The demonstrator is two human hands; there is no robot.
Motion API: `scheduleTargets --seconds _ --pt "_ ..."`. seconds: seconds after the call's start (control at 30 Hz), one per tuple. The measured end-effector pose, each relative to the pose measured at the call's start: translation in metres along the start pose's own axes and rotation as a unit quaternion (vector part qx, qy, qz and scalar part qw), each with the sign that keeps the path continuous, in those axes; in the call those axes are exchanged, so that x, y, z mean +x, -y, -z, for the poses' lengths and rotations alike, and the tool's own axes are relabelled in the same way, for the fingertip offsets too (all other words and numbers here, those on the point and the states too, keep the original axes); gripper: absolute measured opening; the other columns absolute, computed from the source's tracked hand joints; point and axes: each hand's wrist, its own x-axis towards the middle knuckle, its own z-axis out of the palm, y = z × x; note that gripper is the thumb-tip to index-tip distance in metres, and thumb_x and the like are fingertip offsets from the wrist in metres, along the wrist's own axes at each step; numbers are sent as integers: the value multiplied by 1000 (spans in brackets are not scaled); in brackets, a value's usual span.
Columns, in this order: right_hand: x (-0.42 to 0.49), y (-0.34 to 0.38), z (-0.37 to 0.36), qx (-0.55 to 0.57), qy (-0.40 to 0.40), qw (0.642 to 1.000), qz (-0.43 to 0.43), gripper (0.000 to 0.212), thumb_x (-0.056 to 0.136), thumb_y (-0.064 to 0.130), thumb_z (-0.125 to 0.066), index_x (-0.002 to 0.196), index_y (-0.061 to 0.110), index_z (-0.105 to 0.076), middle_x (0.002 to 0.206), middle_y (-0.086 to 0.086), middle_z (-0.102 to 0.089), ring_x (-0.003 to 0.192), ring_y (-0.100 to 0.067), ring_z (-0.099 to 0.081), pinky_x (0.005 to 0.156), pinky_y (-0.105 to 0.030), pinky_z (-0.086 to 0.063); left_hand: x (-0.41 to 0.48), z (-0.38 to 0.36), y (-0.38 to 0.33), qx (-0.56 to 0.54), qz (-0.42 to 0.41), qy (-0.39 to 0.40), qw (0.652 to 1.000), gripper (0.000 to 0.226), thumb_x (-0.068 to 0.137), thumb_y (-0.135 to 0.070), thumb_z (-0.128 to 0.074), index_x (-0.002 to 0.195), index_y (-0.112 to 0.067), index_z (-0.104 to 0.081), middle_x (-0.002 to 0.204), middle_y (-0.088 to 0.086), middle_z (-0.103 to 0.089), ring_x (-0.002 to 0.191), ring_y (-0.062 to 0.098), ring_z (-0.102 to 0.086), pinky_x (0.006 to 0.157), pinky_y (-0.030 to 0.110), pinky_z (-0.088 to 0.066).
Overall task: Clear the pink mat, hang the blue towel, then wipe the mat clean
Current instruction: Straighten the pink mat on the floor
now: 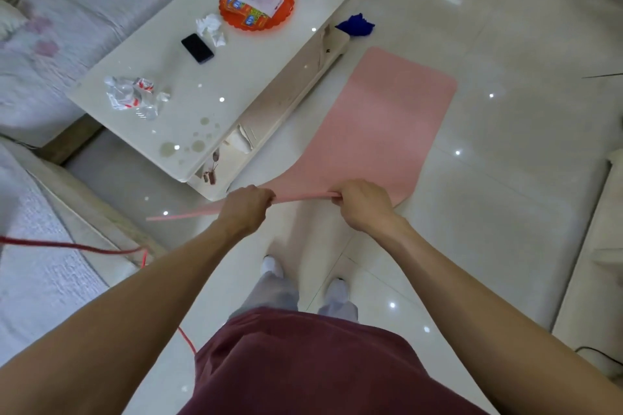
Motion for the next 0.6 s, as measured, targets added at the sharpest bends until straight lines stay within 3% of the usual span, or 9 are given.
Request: scheduleTargets --seconds 0.17,0.3,0.43,0.6 --pt "-30 13 -21 -16 18 999 -28 21 95 14 -48 100 20 -68 98 -3 -67 91 -28 -60 66 -30 -36 -26 -18 7 14 -27 30 999 34 85 1 -45 102 -20 -65 87 4 -64 73 25 -57 62 30 -40" --pt "-52 39 -48 -7 31 998 -51 19 95 12 -49 93 17 -67 88 -2 -66 82 -28 -61 63 -33 -43 -49 -34 31 28 -60 42 997 31 84 2 -45 97 -19 -65 76 0 -55 66 24 -53 60 29 -37" --pt "-74 80 -76 12 33 997 -66 23 97 12 -48 100 20 -69 96 -1 -69 90 -26 -63 75 -37 -52 -78 -46 68 41 -90 64 993 33 86 1 -45 101 -20 -65 82 1 -58 70 24 -56 61 30 -38" --pt "-105 145 -114 18 26 997 -77 30 100 17 -47 119 27 -66 119 1 -68 106 -27 -60 86 -41 -51 -122 -56 122 56 -105 82 989 32 87 -1 -46 105 -20 -65 95 5 -65 82 26 -63 64 30 -39"
